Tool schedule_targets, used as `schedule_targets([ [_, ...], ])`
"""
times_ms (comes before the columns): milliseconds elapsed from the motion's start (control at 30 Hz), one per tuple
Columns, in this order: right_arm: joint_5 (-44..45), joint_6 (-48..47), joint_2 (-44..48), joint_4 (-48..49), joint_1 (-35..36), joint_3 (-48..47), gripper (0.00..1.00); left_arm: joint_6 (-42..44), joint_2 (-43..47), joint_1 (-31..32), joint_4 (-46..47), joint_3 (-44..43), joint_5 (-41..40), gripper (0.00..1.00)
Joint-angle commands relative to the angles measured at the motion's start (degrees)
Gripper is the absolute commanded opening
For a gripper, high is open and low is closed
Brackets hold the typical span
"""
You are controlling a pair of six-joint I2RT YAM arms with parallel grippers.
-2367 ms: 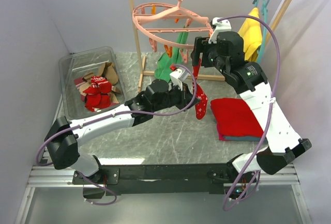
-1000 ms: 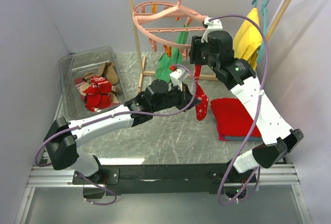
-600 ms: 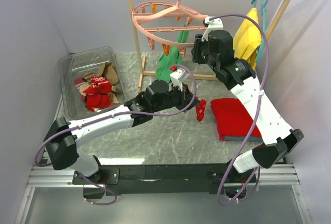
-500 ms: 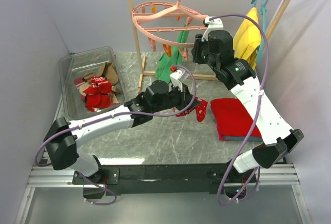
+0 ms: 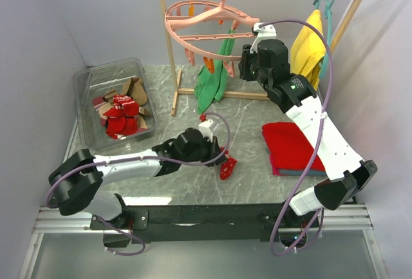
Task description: Remove the socks clipped to the hanger
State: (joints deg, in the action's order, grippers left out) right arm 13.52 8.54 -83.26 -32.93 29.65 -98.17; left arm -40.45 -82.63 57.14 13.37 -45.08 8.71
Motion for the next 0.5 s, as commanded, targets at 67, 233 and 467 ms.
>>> schedule_targets([
  [67,-0.2,-0.1,2.6,3.9,0.3,2.1,0.00,-2.9,7.9,-3.3,0.9,2.9,-3.1,0.02],
  [233,-0.2,-0.2,3.2,4.7,0.2,3.8,0.00,-3.1,14.0,-15.2,-1.8,6.7,2.8,0.01],
  [467,-0.3,-0.4,3.0,4.7,0.2,3.5,0.00,1.8,22.6,-38.4,-13.2,-0.3,3.6,0.02],
])
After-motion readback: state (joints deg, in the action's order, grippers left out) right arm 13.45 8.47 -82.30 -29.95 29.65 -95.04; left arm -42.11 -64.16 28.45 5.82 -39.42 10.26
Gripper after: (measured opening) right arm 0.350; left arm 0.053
